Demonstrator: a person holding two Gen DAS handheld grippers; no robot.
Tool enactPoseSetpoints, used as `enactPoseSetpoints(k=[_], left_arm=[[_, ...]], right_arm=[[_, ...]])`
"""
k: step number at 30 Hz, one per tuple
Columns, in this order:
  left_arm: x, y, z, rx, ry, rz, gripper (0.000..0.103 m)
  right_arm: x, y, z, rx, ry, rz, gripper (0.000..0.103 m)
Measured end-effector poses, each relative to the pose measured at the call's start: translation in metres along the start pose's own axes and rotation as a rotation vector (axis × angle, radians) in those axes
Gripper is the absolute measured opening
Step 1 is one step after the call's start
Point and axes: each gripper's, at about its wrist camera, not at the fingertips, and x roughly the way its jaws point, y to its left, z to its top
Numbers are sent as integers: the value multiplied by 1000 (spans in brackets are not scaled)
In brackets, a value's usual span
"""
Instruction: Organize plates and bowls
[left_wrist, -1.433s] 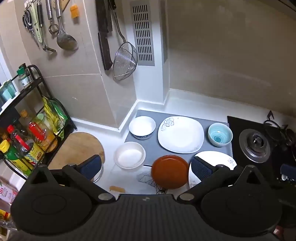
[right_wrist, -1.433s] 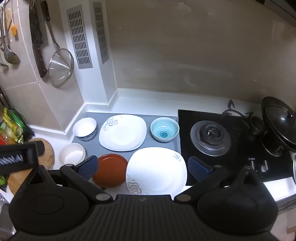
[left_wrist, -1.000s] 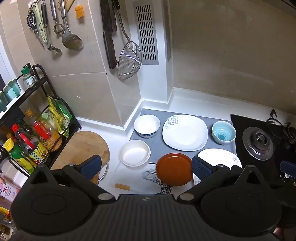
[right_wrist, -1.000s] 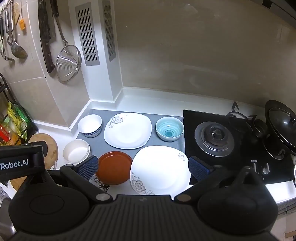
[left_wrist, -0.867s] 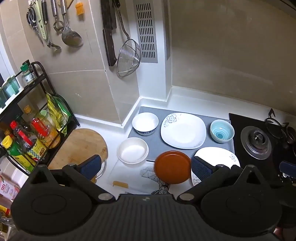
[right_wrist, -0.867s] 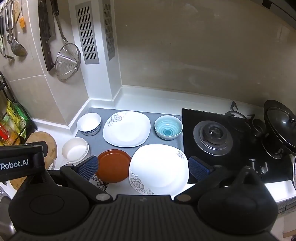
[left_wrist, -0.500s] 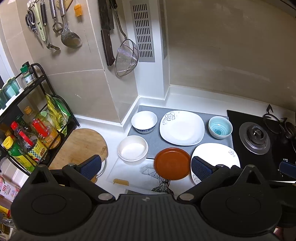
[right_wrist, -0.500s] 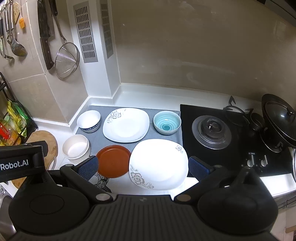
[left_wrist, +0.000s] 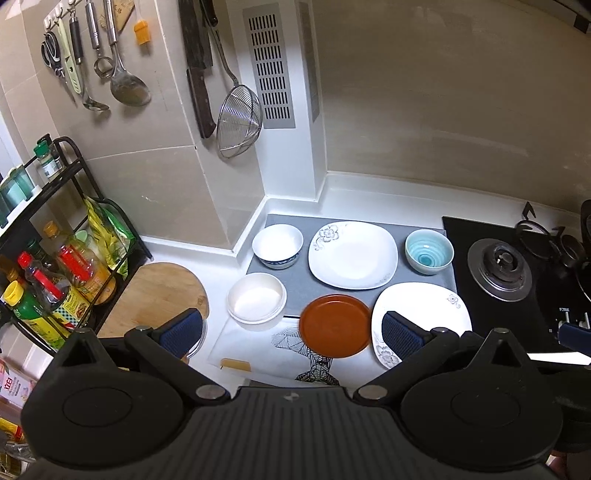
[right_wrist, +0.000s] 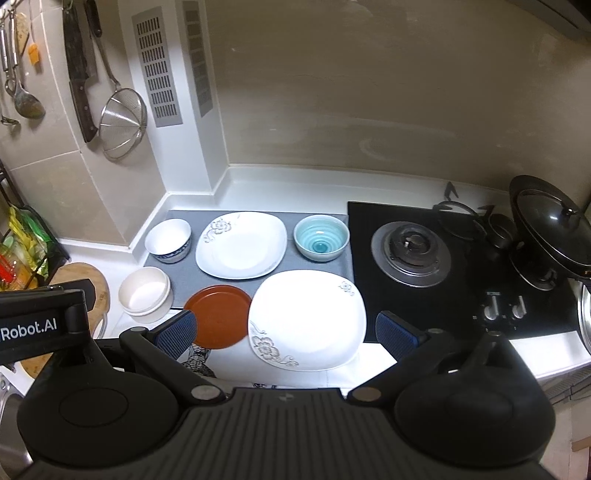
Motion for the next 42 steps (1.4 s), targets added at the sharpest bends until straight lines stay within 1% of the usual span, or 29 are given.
enactPoseSetpoints(k=[6,12,22,26,37,42], left_arm=[[-4,-3,-5,-6,-7,-4,103],[-1,-2,-6,-11,9,-13,103],[2,-2,-10,-15,22,2,103],[6,0,-11,-30,42,-19,103],[13,-6,-10,-13,41,-23,103],[23,-7,-7,-22,59,-38,103]], right_arm=[[-3,-4,-2,12,-1,-1,103],[-1,-4,-4,12,14,-3,103],[4,-2,-9,9,28,7,103],[8,-1,-8,3,43,5,103],[16,-5,-6,13,57,-3,103],[23,-7,-4,19,69,-10,103]])
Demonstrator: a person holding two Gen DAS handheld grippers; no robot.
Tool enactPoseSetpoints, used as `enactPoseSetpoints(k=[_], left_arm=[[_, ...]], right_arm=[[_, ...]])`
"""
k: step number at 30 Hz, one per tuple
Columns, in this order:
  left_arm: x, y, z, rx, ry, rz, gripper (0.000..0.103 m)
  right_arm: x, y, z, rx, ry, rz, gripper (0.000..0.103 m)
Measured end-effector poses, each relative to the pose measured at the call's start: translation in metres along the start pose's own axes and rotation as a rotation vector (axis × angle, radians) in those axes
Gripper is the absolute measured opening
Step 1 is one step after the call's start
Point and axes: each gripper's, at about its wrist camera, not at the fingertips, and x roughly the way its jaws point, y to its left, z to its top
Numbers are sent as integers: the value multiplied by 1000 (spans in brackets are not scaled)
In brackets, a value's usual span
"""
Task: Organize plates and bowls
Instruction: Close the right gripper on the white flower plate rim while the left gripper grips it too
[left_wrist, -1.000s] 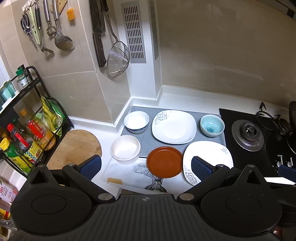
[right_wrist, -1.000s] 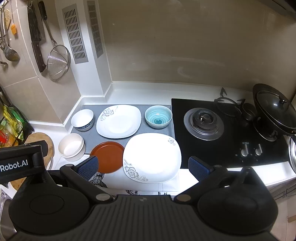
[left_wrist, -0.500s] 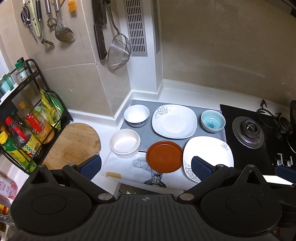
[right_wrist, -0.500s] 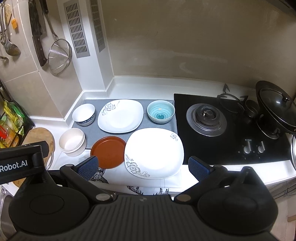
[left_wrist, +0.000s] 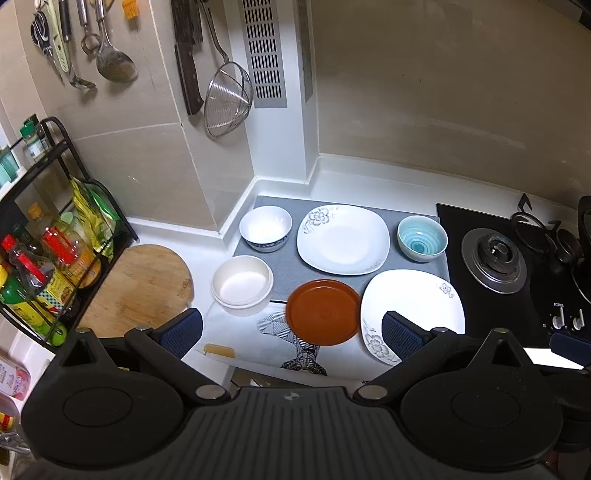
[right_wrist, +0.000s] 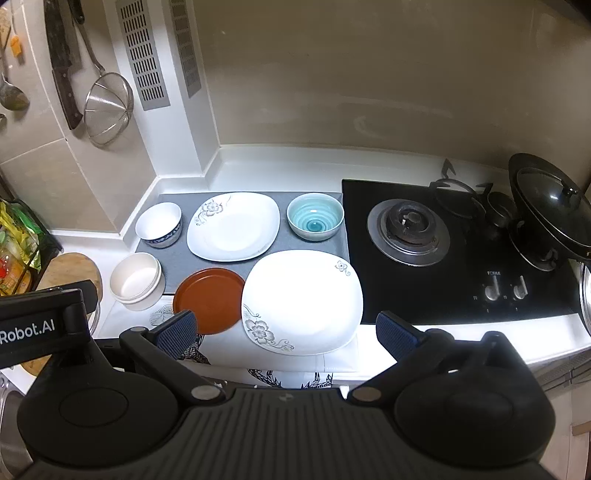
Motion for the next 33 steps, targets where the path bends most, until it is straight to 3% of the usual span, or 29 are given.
enactPoseSetpoints(k=[11,18,21,23,25,26,29,31,33], left_arm=[[32,-8,6,15,38,-21,103],[89,-32,-1,58,110,0,103],[121,-39,-7,59,110,-79,103],[146,-37,-15,36,58,-176,99],[173,-29,-27,-4,-22,-300,90],[186,-26,-31,-16,-26,-348,90],[228,-29,-34,4,96,-387,90],[256,-26,-34,-40,197,-473,89],[285,-26,-33,-93,305,-522,69]], right_arm=[[30,-4,7,-23,22,-14,103],[93,-25,-7,17,46,45,103],[120,-45,-20,44,-20,118,103],[139,-66,-31,68,-78,200,103],[161,-91,-40,124,-83,258,103],[170,-104,-45,153,-75,278,103],[189,-135,-55,215,-80,290,103],[198,-149,-57,215,-85,324,103],[207,-161,-58,249,-66,377,103]])
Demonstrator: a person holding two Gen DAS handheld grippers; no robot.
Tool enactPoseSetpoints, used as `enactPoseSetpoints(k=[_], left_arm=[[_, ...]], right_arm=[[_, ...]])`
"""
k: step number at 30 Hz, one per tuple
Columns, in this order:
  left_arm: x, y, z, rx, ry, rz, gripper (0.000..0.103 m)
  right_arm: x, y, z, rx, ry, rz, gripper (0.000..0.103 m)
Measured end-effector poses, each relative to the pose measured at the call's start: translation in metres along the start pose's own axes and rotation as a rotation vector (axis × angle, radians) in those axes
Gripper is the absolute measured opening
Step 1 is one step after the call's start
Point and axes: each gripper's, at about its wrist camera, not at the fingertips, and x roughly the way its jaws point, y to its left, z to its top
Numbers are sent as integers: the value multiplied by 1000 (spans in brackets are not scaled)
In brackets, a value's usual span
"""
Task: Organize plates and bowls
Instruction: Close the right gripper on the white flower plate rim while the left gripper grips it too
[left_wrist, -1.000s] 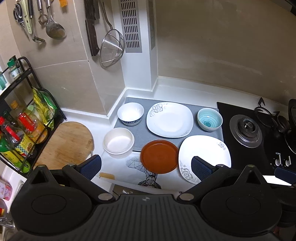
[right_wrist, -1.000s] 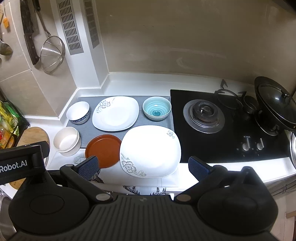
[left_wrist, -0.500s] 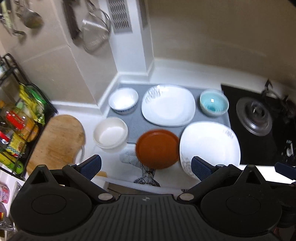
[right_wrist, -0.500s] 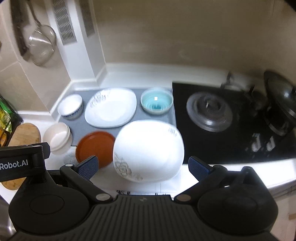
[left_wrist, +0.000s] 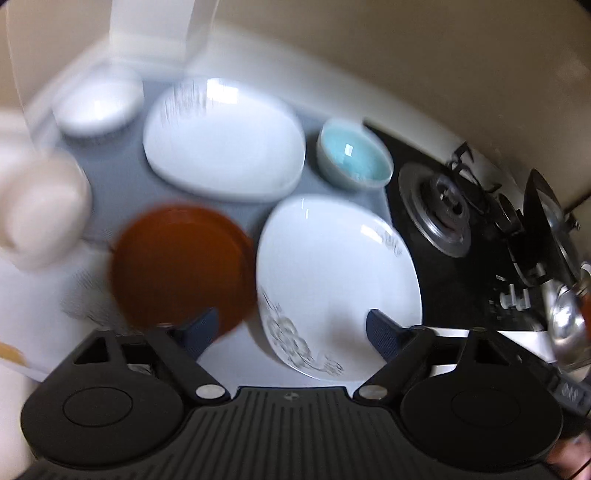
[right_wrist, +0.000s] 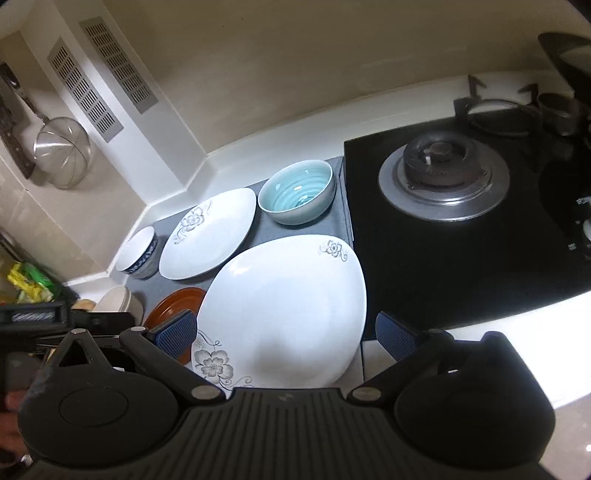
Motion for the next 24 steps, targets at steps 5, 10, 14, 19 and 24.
enactPoseSetpoints(k=[5,10,14,19,24], left_arm=[[38,10,19,5,94,-2,36],[70,21,33,-43,183,14,35],[85,19,37,-7,207,60,28],[93,23,39,31,230,60,23],[101,19,50,66,264,32,18]], right_arm=[[13,-33,6,126,-16,90,87],[37,-69,8,237,-27,89,64],[47,-85,7,290,-38,84,61],[63,-91,5,280,16,75,49],[69,-93,4,308,23,73,36]])
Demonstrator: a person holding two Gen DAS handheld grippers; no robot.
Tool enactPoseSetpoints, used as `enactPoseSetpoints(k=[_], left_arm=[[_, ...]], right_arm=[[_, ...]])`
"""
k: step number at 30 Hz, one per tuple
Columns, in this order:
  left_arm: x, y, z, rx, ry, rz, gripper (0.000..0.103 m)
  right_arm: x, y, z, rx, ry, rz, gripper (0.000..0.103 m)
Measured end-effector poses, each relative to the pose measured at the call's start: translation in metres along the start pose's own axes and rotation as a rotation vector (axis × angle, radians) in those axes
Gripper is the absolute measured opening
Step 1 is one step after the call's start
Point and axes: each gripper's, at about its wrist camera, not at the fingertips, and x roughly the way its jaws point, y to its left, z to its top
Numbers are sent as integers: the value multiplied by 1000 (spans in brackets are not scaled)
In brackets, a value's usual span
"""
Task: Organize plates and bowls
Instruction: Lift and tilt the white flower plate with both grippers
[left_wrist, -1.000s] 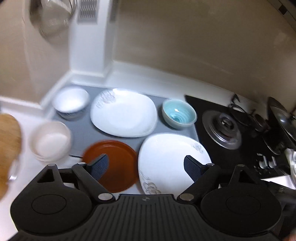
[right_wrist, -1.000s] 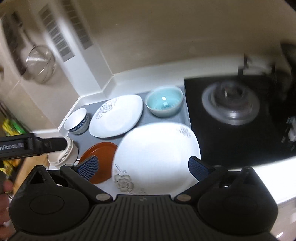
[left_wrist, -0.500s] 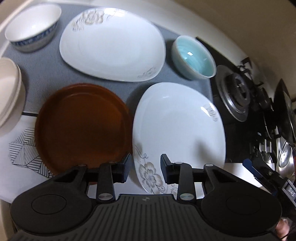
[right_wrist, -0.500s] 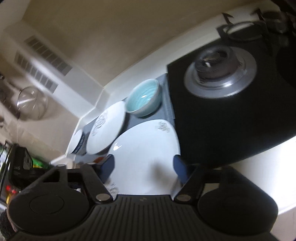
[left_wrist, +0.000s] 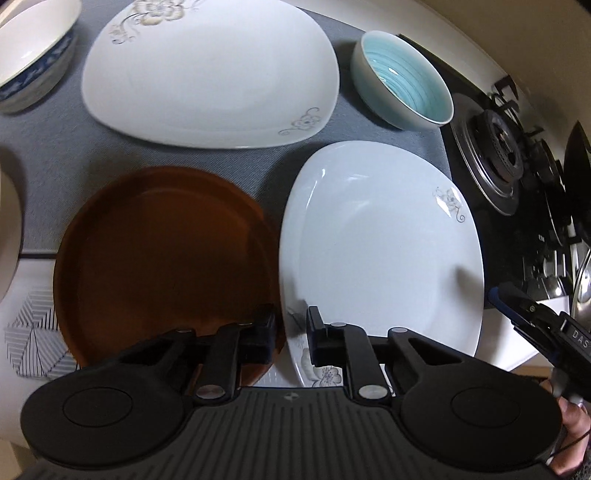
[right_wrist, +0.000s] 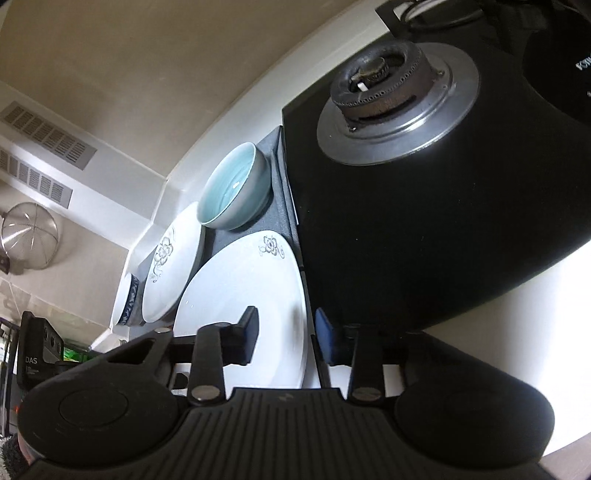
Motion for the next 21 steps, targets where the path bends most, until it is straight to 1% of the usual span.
enactPoseSetpoints(k=[3,5,7,9,11,13,14,16,19,21], left_arm=[[3,-3,10,29,25,-6,18],[7,-1,17,31,40,-23,18],[10,5,23,13,47,-51,18],[10,15,25,-31,49,-80,18],[12,16,31,-54,50,-90,18],[13,14,36,-43,45,-88,18],[14,14,38,-53,40,-89,18],[17,12,45,-59,36,-82,17],[22,2,51,-21,53,-47,20],[18,-6,51,-8,53,-17,20]], right_arm=[[0,-4,2,33,6,-9,33],[1,-4,4,55,9,-13,33],[3,-1,6,50,14,-20,33],[6,5,6,21,14,-39,34],[13,5,4,7,25,-57,34],[21,-1,2,27,38,-54,34],[24,-5,1,47,45,-37,31],[28,-10,0,84,57,11,30],[31,-12,1,100,84,41,27],[31,-11,5,107,111,41,26]])
